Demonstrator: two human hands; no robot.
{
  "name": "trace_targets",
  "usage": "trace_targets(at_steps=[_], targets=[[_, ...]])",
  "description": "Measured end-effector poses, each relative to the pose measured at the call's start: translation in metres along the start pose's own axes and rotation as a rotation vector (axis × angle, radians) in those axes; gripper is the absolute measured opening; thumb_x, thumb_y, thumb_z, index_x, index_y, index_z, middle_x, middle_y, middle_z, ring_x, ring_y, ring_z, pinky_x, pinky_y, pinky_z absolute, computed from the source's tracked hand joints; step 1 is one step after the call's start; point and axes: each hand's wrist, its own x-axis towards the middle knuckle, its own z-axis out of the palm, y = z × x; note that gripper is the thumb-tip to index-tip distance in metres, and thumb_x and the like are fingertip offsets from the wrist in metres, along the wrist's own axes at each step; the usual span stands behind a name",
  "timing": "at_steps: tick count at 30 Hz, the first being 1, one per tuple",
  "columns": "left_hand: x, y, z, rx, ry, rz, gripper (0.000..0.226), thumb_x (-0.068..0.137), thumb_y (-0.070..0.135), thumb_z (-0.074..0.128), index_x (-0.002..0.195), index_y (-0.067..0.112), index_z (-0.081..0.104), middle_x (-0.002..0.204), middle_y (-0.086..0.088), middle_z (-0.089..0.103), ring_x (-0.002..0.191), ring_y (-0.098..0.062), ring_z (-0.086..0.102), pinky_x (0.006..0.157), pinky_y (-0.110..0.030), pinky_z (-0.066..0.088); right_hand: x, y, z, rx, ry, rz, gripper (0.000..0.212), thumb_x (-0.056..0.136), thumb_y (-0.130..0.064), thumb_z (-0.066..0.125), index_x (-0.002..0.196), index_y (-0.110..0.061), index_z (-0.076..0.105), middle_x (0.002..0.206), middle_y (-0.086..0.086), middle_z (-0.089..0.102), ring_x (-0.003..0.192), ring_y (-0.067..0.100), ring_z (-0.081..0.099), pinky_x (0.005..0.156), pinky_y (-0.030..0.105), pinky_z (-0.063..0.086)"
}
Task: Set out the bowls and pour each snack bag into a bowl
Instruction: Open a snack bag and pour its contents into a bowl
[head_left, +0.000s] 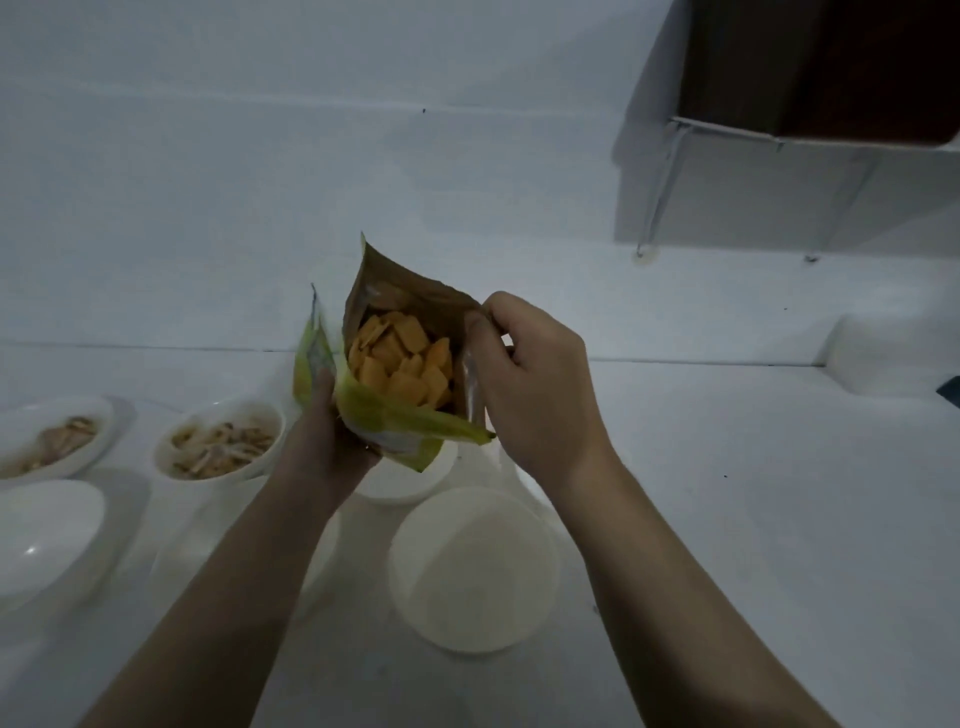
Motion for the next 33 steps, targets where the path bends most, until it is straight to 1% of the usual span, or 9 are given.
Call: trace_targets(at_steps=[3,7,10,14,17,19,22,26,33], targets=[[0.007,0.022,-0.028,0.039,-0.056,0.023,0.054,0.103,0.054,0.028,0.141,0.022,0.050,0.134,-0.010,0.062,0.120,-0.034,0.060,0.098,-0.051,0.049,0.004,-0.010,0.032,-0.020,-0.020,0.024,0.034,0.100,-0.013,0.048,0.070,0.002,0.046,0.063,0.009,0.047,0.061,0.019,0.039,0.054,0.024,0.030],[0.020,0.043,-0.063,-0.003,0.105,0.024,0.062,0.098,0.061,0.029,0.138,0.020,0.052,0.129,-0.010,0.064,0.118,-0.030,0.061,0.097,-0.048,0.049,0.011,-0.010,0.065,-0.105,-0.055,0.127,0.027,0.099,-0.020,0.050,0.073,-0.010,0.051,0.067,0.000,0.055,0.070,0.017,0.050,0.057,0.024,0.037],[0.032,0.056,-0.079,0.032,0.216,0.106,0.052,0.098,0.056,0.037,0.125,0.019,0.060,0.124,-0.007,0.068,0.111,-0.026,0.066,0.091,-0.045,0.053,0.012,0.001,0.089,-0.122,-0.036,0.218,0.011,0.096,-0.014,0.050,0.087,-0.014,0.056,0.077,0.001,0.062,0.074,0.011,0.054,0.059,0.016,0.038],[0.048,0.071,-0.096,0.137,0.342,0.206,0.035,0.097,0.049,0.050,0.096,0.019,0.068,0.106,-0.005,0.073,0.097,-0.023,0.070,0.083,-0.041,0.057,0.015,0.006,0.116,-0.062,-0.016,0.290,0.024,0.098,-0.015,0.046,0.115,-0.023,0.061,0.101,-0.004,0.069,0.105,0.014,0.060,0.093,0.033,0.048],[0.052,0.076,-0.102,0.230,0.395,0.334,0.035,0.099,0.044,0.048,0.081,0.017,0.063,0.088,-0.002,0.070,0.069,-0.005,0.069,0.058,-0.022,0.054,0.022,0.001,0.130,0.001,-0.017,0.276,0.024,0.102,-0.026,0.045,0.117,-0.022,0.064,0.101,-0.016,0.068,0.103,0.004,0.060,0.103,0.038,0.044],[0.056,0.080,-0.109,0.302,0.445,0.397,0.039,0.097,0.048,0.048,0.079,0.016,0.059,0.083,-0.001,0.066,0.068,-0.005,0.067,0.059,-0.025,0.057,0.028,0.003,0.138,0.007,0.017,0.263,0.024,0.102,-0.030,0.048,0.113,-0.021,0.067,0.100,-0.015,0.069,0.098,0.000,0.061,0.103,0.040,0.045],[0.065,0.084,-0.126,0.408,0.502,0.463,0.055,0.081,0.069,0.048,0.085,0.016,0.060,0.092,-0.005,0.067,0.091,-0.025,0.068,0.081,-0.045,0.056,0.039,0.011,0.149,0.027,0.081,0.262,0.023,0.100,-0.032,0.052,0.109,-0.019,0.068,0.101,-0.008,0.071,0.098,0.008,0.064,0.091,0.033,0.052],[0.072,0.081,-0.132,0.477,0.549,0.528,0.044,0.094,0.057,0.048,0.085,0.014,0.053,0.085,-0.001,0.059,0.084,-0.019,0.056,0.076,-0.036,0.048,0.048,0.024,0.157,-0.023,0.127,0.268,0.010,0.097,-0.026,0.057,0.093,-0.025,0.066,0.082,-0.014,0.065,0.074,-0.004,0.059,0.067,0.009,0.043],[0.078,0.076,-0.132,0.620,0.576,0.578,0.039,0.099,0.047,0.047,0.068,0.025,0.038,0.070,0.010,0.044,0.068,-0.013,0.045,0.060,-0.024,0.036,0.053,0.053,0.170,-0.069,0.189,0.316,0.010,0.094,-0.015,0.059,0.091,-0.018,0.067,0.088,-0.009,0.067,0.085,0.006,0.062,0.073,0.009,0.044]])
